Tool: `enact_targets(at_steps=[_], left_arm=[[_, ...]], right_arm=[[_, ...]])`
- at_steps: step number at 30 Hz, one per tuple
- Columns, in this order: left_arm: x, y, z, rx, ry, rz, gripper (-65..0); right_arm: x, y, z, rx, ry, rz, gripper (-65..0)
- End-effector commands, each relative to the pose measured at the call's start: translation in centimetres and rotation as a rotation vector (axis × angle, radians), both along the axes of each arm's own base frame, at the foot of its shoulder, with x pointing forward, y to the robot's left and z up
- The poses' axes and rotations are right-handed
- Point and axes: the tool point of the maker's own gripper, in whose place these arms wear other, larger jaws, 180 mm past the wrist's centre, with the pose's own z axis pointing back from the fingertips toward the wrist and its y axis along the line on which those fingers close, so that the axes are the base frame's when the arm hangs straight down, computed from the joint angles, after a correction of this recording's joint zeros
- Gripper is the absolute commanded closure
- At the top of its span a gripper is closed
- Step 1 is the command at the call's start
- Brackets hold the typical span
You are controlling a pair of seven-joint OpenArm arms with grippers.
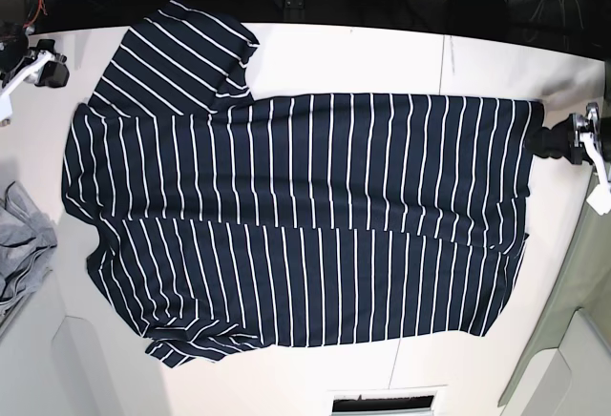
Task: Layout the t-shirt on the table in an organized manner, then fold the t-shirt properly
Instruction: 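Release the shirt and move both grippers to its outer corners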
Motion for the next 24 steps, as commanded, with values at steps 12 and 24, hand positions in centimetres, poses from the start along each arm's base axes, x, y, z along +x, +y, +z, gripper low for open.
enact_targets(at_steps=[12,24], left_arm=[[-2.9,-0.4,-2.3,0.007,0.025,0.030,-31.2],[-0.9,4.0,0.1,0.086,-0.103,0.158,-31.2]], right_arm=[[-1.3,7.4,-2.5,0.112,0.100,0.177,-25.5],[-1.7,12.7,-3.3,0.252,0.088,0.164,-25.5]])
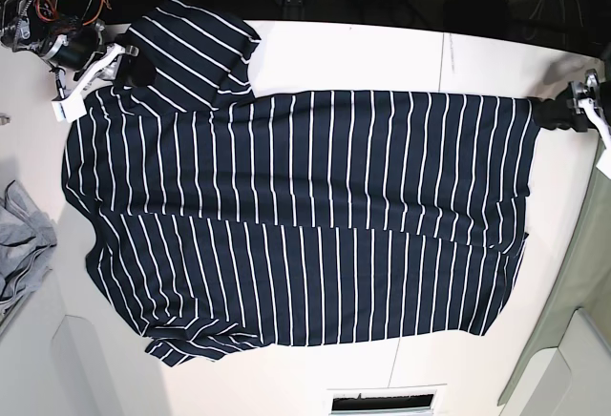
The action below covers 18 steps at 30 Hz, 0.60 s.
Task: Layout the t-shirt on the table in an organized manner, then fold the t-shirt properly
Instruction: 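Release the shirt and move both grippers to its outer corners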
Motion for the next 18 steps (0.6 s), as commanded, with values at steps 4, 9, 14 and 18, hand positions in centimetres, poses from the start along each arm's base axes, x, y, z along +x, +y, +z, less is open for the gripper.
enact_targets(at_steps=[4,9,14,18], left_arm=[[1.8,2.2,2.4,0.048,-0.087,0.034,-31.2],[1.1,2.1,-0.3,0.143,-0.071,0.023,-31.2],[0.9,0.9,-2.2,0.172,-0.078,0.017,-31.2],[0.5,0.1,-3.4,0.187,-0.067,-0.001,-31.2]], right_arm=[[-1.0,-0.2,-0.4,-0.021,0.043,0.027,-25.4],[-0.8,0.0,-0.2,-0.001,0.033,0.020,-25.4],[-0.8,0.0,-0.2,-0.002,0.035,0.020,-25.4],[-0.9,0.0,-0.2,-0.002,0.038,0.023,-25.4]])
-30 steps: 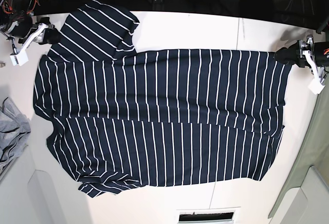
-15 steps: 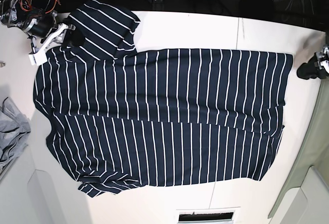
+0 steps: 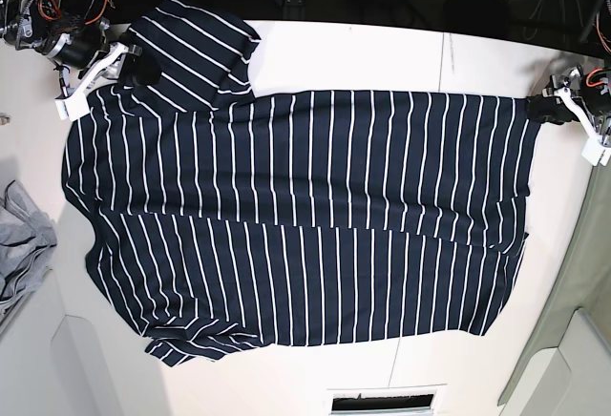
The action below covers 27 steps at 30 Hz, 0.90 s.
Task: Layout the t-shirt on the table in an organized manner, then fold the t-shirt properly
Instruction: 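Release the shirt and move both grippers to its outer corners, then grasp the shirt's corners with both grippers and drag them outward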
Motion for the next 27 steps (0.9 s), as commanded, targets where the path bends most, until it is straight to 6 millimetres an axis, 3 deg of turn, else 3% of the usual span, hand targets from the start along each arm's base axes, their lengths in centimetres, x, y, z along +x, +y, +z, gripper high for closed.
enact_targets(at_steps=[1,5,6,8,9,10,11,18,23,27], left_arm=[[1.0,0.4,1.1,0.007,-0.042,-0.004,-31.2],[0.9,-0.5,0.5,-0.013,-0.037,-0.010,-31.0],[0.9,-0.7,0.5,-0.014,-0.041,-0.012,-28.3],[1.0,-0.7,0.5,-0.015,-0.045,-0.012,-12.3],[1.0,-0.7,0.5,-0.015,-0.045,-0.012,-2.7],[1.0,-0.7,0.6,-0.017,-0.046,-0.011,0.0],[1.1,-0.7,0.7,-0.024,-0.046,-0.009,0.0],[-0.3,-0.7,3.0,-0.159,0.021,-0.005,0.0],[-2.0,-0.9,4.9,-0.156,0.031,-0.071,0.0],[-2.1,-1.9,6.7,-0.142,-0.013,-0.125,0.0]], right_arm=[[-1.0,-0.4,-0.5,-0.032,0.043,0.029,-25.4],[-1.0,-0.4,-0.5,-0.032,0.045,0.030,-25.2],[-1.0,-0.4,-0.5,-0.032,0.046,0.030,-25.2],[-1.0,-0.4,-0.5,-0.032,0.046,0.030,-18.8],[-1.0,-0.4,-0.5,-0.031,0.045,0.030,-11.6],[-1.0,-0.4,-0.5,-0.028,0.044,0.029,-3.0],[-1.0,-0.4,-0.5,-0.029,0.045,0.029,0.0],[-2.8,-0.9,0.0,-0.028,0.075,0.029,0.0],[-3.5,-2.7,2.2,-0.064,0.018,-0.006,0.0],[-2.9,-3.6,4.7,-0.093,-0.053,-0.021,0.0]])
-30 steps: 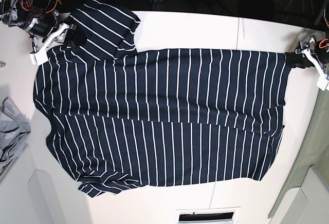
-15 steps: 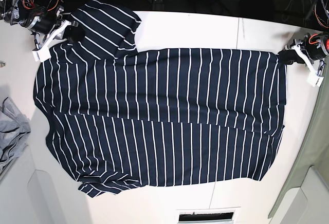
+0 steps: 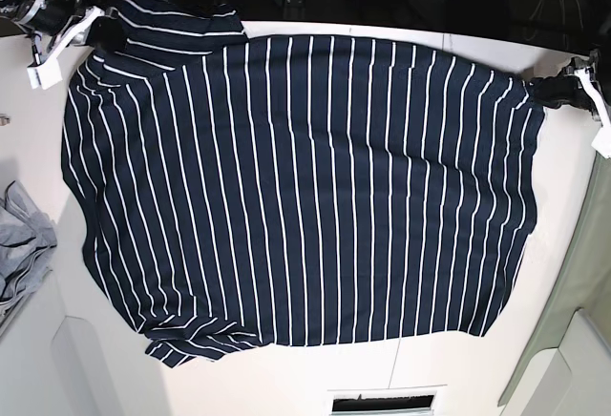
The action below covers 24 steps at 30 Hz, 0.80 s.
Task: Layout the t-shirt on the table in an organized manner, then fold the t-shirt properly
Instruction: 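Grasp the shirt's corners with both grippers and drag them outward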
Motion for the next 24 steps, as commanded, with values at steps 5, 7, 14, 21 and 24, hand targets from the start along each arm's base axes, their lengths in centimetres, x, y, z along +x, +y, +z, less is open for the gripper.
enact_targets(at_steps=[5,7,14,21,24], left_arm=[[3.1,2.2,4.5,0.016,-0.171,0.061,0.0],[3.4,2.7,4.9,0.022,-0.187,0.075,0.0],[4.3,3.8,3.3,0.162,-0.270,0.087,0.0],[7.3,3.2,1.3,0.169,-0.272,0.092,0.0],[8.8,2.9,0.0,0.190,-0.258,0.067,0.0]], right_arm=[[2.8,-0.6,3.3,-0.035,-0.137,0.014,0.0],[4.1,-0.6,4.0,-0.036,-0.183,0.008,0.0],[10.2,-1.0,5.9,-0.028,-0.308,-0.018,0.0],[16.0,0.3,5.5,-0.001,-0.337,0.005,0.0],[18.2,0.6,5.3,-0.001,-0.346,0.009,0.0]])
